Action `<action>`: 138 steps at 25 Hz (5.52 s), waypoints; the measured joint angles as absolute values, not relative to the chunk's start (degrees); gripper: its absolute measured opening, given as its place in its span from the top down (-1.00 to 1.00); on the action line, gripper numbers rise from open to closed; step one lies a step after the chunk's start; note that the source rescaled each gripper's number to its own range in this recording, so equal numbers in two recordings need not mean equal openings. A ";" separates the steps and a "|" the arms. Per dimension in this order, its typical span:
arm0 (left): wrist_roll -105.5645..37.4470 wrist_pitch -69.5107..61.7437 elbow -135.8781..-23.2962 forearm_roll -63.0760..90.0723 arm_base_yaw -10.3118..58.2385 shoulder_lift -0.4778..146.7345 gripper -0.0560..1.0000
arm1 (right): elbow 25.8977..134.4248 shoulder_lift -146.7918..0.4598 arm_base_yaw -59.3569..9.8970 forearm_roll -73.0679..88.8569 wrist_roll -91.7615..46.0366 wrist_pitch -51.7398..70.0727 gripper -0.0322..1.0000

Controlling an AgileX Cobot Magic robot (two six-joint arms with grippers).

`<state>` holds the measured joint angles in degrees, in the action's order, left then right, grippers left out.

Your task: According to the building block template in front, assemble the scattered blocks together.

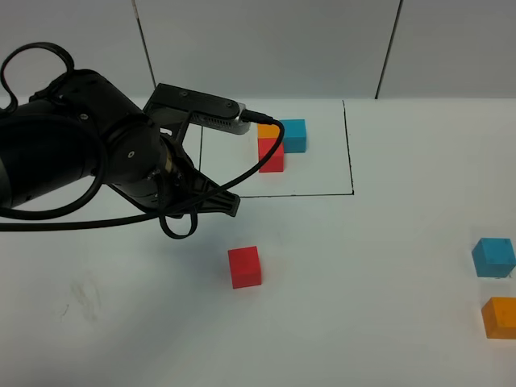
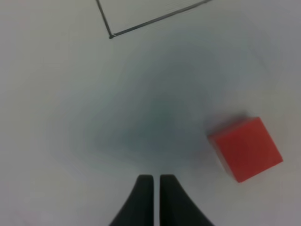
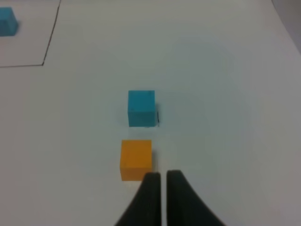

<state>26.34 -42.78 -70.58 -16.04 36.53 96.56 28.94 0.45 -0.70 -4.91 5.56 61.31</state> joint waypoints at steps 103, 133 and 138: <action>1.63 -61.25 -29.06 -0.75 -0.45 17.66 0.89 | 28.94 0.45 -0.70 -4.91 5.56 61.31 0.94; 1.63 -61.25 -29.06 -0.68 -0.45 17.66 0.89 | 28.94 0.45 -0.70 -4.66 5.56 61.31 0.94; 1.63 -61.25 -29.06 -0.68 -0.45 17.66 0.89 | 28.94 0.45 -0.70 -4.66 5.56 61.31 0.94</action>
<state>1.63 -61.25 -29.06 -0.68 -0.45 17.66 28.94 0.45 -0.70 -4.66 5.56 61.31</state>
